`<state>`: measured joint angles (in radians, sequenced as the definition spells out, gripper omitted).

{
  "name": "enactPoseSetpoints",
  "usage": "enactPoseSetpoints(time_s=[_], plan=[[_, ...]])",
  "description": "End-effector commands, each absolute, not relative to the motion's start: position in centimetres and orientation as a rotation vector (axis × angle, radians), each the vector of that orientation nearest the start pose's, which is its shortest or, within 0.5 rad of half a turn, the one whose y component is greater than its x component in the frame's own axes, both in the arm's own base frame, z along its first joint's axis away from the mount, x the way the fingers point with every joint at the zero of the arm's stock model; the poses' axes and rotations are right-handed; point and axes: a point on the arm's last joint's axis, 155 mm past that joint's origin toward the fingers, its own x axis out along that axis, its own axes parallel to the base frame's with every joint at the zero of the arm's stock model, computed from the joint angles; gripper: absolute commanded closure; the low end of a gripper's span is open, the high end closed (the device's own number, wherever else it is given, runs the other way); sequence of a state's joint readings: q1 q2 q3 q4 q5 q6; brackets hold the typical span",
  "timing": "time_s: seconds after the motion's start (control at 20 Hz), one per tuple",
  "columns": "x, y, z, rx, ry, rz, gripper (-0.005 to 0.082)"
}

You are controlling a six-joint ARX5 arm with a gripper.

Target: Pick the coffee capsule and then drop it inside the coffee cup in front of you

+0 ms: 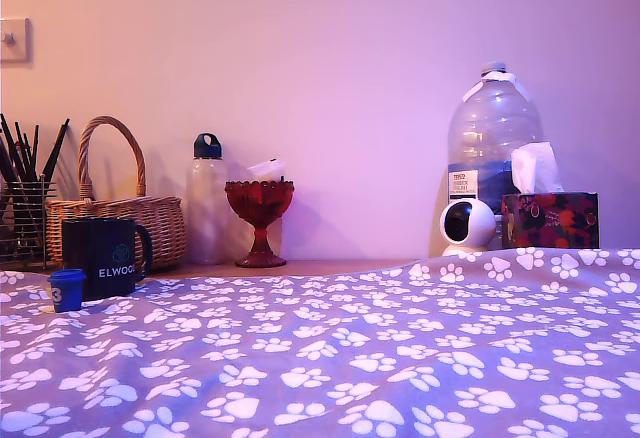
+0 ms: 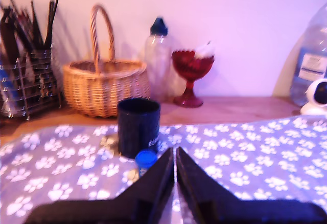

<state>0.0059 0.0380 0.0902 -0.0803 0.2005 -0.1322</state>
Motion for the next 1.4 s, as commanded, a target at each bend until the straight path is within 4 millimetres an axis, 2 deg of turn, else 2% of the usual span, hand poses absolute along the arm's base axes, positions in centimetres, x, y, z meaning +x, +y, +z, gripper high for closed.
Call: enactPoseSetpoints(time_s=[0.0,0.15,0.4,0.55,0.6,0.65,0.75,0.8,1.1,1.2,1.35], plan=[[25.0,-3.9,16.9,-0.145,0.095,-0.204,0.079],[25.8,-4.2,15.9,-0.14,0.162,-0.207,0.079],[28.1,-4.7,16.8,-0.129,0.18,-0.207,0.079],[29.3,-4.9,15.6,-0.13,0.217,-0.21,0.0774],[29.6,-5.0,15.1,-0.13,0.232,-0.209,0.0744],[30.0,-5.0,14.9,-0.131,0.236,-0.209,0.0656],[30.7,-4.9,14.7,-0.129,0.231,-0.201,0.0346],[31.0,-4.7,14.7,-0.125,0.224,-0.191,0.025],[32.1,-4.7,12.0,-0.076,0.292,-0.186,0.0229],[32.4,-4.7,11.4,-0.076,0.305,-0.185,0.0157],[32.7,-4.7,10.5,-0.057,0.322,-0.188,0.0142]])
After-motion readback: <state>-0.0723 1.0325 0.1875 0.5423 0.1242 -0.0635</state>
